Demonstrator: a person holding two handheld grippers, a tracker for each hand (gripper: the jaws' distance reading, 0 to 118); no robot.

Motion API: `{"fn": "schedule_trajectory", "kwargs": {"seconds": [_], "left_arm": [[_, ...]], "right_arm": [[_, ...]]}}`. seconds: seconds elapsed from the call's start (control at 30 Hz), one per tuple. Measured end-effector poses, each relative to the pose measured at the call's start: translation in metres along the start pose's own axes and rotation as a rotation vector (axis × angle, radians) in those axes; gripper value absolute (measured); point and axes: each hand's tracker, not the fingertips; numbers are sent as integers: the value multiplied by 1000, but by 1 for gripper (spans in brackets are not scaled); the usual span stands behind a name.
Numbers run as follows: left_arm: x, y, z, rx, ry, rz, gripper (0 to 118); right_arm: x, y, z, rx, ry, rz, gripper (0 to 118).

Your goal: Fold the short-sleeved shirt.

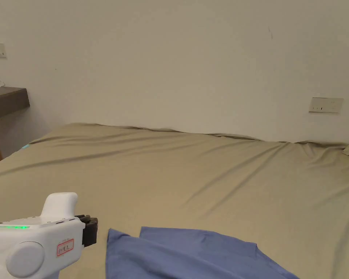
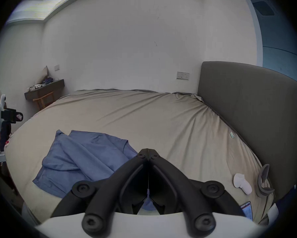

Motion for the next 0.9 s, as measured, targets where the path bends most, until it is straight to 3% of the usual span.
{"fn": "schedule_trajectory", "kwargs": {"seconds": [0.13, 0.17, 0.2, 0.23, 0.27, 0.3, 0.37, 0.47, 0.6, 0.63, 0.67, 0.7, 0.73, 0.77, 0.8, 0.87, 0.9], "left_arm": [[-12, 10, -61, -108, -8, 32, 0], [-12, 15, -80, -125, 4, 46, 5], [-13, 18, -99, -151, 21, 55, 24], [-13, 23, -125, -205, 45, 58, 78], [-14, 25, -150, -279, 39, 67, 104], [-15, 25, -169, -324, 23, 73, 106], [-17, 26, -216, -398, -13, 117, 105], [-16, 20, -272, -522, 49, 167, 105], [-18, 13, -310, -540, 121, 158, 104], [-19, 11, -313, -542, 130, 161, 99], [-21, 9, -315, -543, 134, 173, 83], [-15, 7, -299, -521, 137, 203, 54], [-15, 5, -291, -465, 138, 231, 16], [-13, 3, -286, -439, 163, 227, 4], [-13, 1, -282, -437, 158, 220, 4], [-12, -1, -277, -437, 103, 221, 3], [-10, -2, -275, -442, 104, 202, 3]], "right_arm": [[-5, 0, -16, -19, 5, 16, 2], [-6, 0, -20, -26, 2, 18, 2], [-6, 0, -24, -33, 2, 20, 2], [-5, 0, -27, -44, 1, 19, 2], [-4, -1, -29, -50, -1, 17, 2], [-3, -1, -31, -56, -4, 17, 2], [-1, -3, -35, -72, -16, 23, 2], [2, -6, -40, -105, -36, 32, 2], [7, -13, -47, -139, -58, 40, 2], [8, -14, -49, -145, -62, 41, 2], [10, -16, -52, -155, -65, 42, 2], [11, -17, -55, -164, -68, 43, 2], [11, -17, -59, -170, -65, 42, 3], [12, -18, -63, -180, -58, 33, 5], [13, -19, -68, -205, -33, 6, 20], [15, -21, -82, -286, 66, -71, 96], [15, -23, -90, -343, 122, -102, 115]]}}
